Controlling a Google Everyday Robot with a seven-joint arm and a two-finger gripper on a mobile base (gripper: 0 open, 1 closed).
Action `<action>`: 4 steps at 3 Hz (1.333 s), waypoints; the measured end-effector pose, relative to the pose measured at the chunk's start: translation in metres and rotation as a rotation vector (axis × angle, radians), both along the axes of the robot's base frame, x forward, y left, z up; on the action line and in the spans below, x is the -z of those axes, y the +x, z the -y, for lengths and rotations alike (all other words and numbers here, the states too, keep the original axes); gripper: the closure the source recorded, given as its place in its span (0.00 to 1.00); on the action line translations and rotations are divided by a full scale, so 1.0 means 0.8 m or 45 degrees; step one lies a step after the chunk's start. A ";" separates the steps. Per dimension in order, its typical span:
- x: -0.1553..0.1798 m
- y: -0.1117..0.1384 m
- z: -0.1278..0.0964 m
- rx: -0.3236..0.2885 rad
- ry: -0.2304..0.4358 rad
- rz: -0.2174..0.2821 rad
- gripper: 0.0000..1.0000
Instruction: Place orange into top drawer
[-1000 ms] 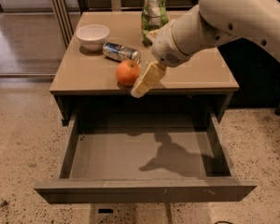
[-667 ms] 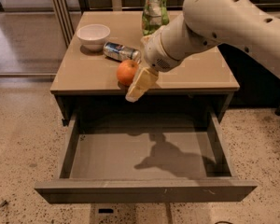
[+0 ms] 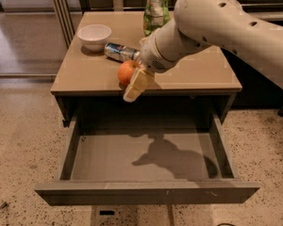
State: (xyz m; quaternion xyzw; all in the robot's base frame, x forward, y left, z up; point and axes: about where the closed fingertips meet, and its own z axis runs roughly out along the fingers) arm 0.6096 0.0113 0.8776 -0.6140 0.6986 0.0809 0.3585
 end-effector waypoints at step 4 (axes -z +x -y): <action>0.025 0.033 -0.001 0.021 0.043 -0.096 0.19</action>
Offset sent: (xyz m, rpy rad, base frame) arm 0.0265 -0.0101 -0.0206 0.0423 0.0777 -0.0382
